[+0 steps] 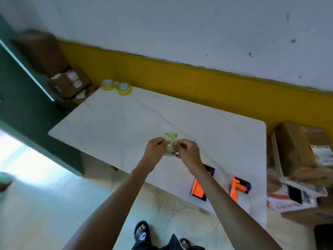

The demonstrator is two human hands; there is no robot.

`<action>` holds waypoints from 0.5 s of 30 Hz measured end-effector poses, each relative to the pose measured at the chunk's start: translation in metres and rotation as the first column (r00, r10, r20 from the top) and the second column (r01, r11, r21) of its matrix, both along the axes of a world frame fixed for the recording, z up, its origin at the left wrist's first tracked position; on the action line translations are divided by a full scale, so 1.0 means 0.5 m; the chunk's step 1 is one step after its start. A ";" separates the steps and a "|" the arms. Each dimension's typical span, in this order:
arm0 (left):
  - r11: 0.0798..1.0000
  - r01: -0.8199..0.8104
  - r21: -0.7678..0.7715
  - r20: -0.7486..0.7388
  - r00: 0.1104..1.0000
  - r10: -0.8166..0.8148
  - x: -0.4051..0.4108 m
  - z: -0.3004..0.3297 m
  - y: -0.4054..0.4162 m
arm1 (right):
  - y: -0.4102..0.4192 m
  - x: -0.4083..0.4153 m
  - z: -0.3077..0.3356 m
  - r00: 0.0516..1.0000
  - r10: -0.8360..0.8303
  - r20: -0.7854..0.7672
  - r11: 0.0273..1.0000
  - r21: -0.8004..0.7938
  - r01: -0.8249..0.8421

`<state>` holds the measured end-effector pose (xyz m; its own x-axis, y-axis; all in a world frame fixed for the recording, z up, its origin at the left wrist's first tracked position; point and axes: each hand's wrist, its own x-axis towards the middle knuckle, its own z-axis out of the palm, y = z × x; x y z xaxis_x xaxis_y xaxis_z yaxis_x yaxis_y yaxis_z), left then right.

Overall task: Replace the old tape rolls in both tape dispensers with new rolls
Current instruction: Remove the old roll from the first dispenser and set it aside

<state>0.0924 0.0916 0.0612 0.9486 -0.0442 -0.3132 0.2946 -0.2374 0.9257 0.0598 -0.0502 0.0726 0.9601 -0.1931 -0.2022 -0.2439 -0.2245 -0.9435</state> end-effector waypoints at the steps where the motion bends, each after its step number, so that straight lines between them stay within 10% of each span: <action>1: 1.000 -0.027 -0.003 0.000 1.000 0.027 0.008 -0.001 0.028 | 0.026 0.012 0.005 1.000 0.027 -0.001 1.000 -0.001 -0.027; 15: 0.971 -0.237 -0.021 0.059 0.970 0.238 0.150 0.034 0.437 | 0.430 0.213 0.041 0.977 0.213 0.006 0.977 0.033 -0.213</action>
